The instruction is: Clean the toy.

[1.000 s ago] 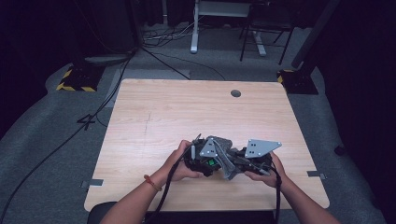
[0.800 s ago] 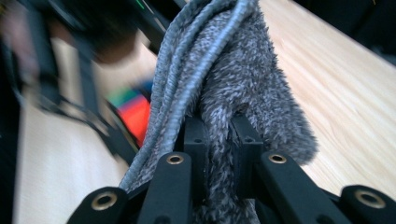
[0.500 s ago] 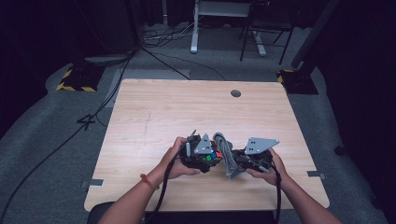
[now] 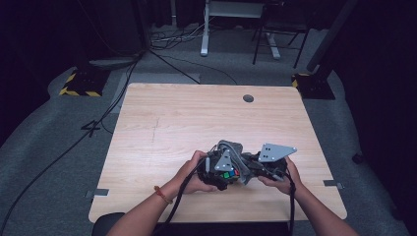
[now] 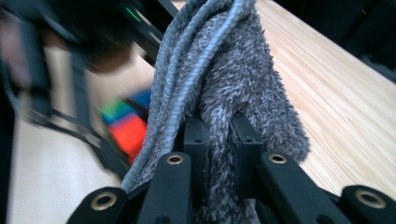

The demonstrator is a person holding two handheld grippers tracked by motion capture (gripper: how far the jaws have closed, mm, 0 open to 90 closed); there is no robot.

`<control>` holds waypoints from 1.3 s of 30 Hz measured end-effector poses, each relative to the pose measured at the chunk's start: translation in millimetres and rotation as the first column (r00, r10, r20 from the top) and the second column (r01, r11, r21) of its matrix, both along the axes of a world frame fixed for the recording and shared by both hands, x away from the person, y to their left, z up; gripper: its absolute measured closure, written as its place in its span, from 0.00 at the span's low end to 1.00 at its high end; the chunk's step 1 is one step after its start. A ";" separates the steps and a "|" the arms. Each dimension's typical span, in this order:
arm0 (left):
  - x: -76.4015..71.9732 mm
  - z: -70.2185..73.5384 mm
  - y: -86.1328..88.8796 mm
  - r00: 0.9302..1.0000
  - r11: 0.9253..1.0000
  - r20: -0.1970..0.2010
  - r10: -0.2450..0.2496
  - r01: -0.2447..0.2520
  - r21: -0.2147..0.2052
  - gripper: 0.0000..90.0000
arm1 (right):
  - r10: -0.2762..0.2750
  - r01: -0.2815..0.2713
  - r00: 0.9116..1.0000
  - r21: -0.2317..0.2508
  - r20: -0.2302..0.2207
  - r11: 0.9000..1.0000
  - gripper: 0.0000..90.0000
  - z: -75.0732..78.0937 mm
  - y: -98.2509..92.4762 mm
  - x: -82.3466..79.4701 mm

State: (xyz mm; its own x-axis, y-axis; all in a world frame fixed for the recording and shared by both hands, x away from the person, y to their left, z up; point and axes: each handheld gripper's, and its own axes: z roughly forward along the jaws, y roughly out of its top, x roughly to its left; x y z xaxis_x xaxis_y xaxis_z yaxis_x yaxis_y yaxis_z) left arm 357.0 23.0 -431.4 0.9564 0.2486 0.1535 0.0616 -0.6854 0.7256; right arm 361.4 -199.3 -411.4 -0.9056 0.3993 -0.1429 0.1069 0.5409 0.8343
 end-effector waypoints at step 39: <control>13.0 13.8 26.6 0.998 0.986 0.004 0.058 -0.057 -0.156 0.37 | 0.080 -0.080 0.991 -0.003 -0.105 0.997 0.89 -16.5 7.2 0.5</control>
